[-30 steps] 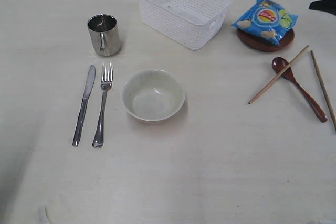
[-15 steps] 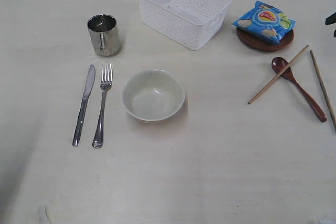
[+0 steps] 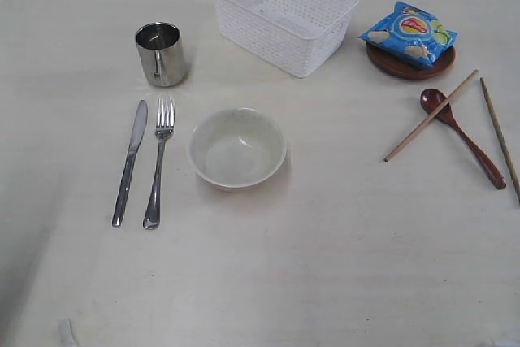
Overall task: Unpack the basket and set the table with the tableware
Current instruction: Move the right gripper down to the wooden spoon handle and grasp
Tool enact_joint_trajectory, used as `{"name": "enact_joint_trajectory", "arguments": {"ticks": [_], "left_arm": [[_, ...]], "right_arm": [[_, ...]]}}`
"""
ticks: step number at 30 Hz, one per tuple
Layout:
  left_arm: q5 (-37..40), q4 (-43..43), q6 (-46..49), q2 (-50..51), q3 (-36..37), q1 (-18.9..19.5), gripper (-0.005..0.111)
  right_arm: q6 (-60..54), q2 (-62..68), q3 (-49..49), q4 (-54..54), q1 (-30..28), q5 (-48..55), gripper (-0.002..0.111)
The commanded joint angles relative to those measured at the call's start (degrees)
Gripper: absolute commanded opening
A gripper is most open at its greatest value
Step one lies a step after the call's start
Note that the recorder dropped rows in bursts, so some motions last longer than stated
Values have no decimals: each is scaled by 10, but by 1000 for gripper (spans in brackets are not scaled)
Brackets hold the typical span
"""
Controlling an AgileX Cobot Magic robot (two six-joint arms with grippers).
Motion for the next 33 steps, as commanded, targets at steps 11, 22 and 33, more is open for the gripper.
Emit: {"name": "enact_joint_trajectory", "arguments": {"ticks": [11,22,33], "left_arm": [[-1,2,1,-2,2,-3,0],[-1,2,1,-2,2,-3,0],[-1,2,1,-2,2,-3,0]], "right_arm": [[70,-290,49,-204,159,-114,38],[247,-327,367,-486,323,-301,0],[254,-171,375,-551,273,-283,0]]}}
